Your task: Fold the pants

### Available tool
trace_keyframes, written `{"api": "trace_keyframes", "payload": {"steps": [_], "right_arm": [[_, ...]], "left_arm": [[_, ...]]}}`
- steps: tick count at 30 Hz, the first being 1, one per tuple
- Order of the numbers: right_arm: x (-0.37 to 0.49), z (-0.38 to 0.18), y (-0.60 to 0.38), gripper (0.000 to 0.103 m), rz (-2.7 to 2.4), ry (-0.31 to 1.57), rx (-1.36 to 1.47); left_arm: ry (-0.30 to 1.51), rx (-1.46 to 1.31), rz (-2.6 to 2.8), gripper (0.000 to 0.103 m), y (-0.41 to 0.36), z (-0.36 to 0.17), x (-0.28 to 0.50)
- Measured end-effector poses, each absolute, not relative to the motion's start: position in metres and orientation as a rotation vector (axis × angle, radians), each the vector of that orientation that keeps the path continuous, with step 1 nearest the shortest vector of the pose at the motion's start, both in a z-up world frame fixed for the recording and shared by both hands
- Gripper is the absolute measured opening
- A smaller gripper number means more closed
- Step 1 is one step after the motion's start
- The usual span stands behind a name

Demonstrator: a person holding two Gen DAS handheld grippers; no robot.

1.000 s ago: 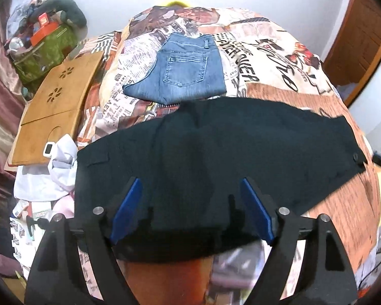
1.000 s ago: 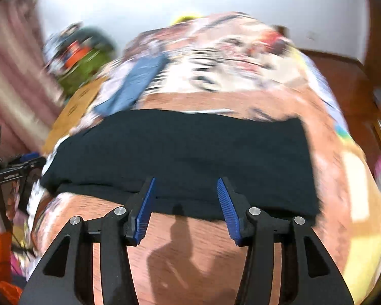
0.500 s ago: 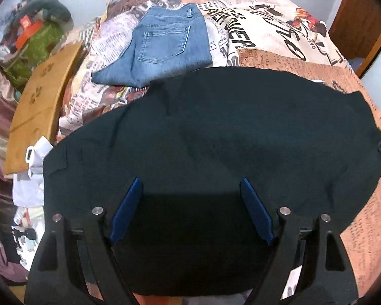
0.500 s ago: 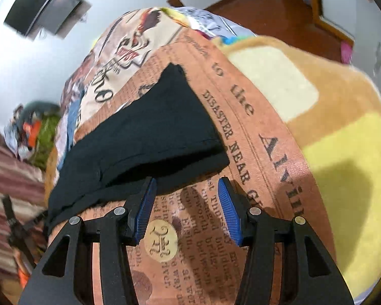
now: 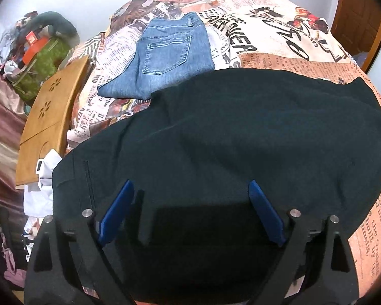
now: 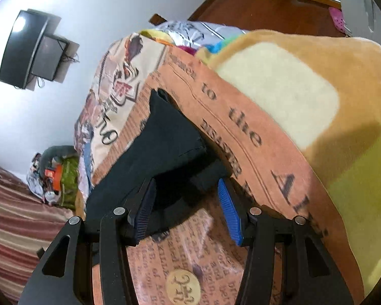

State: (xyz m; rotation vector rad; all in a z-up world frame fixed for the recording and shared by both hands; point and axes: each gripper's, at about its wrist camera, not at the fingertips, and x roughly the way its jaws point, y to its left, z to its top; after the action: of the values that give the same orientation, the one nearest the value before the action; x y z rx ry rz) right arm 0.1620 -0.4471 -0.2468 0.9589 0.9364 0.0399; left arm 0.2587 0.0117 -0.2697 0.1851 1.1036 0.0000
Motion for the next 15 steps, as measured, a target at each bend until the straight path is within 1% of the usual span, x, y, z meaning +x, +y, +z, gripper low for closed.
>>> {"api": "trace_keyframes", "payload": {"steps": [4,8,15], "right_arm": [[0.158,-0.249,-0.454,0.048,0.041,0.892,1.016],[0.158,-0.251,-0.456,0.047,0.024,0.886,1.034],[0.182,-0.246,-0.441,0.047,-0.012,0.932,0.86]], "left_arm": [[1.103,0.188,-0.001,0.094,0.011,-0.27,0.259],[1.098,0.21,-0.007,0.093,0.008,-0.266,0.26],[1.067,0.256,-0.008,0.093,-0.002,-0.264,0.258]]}}
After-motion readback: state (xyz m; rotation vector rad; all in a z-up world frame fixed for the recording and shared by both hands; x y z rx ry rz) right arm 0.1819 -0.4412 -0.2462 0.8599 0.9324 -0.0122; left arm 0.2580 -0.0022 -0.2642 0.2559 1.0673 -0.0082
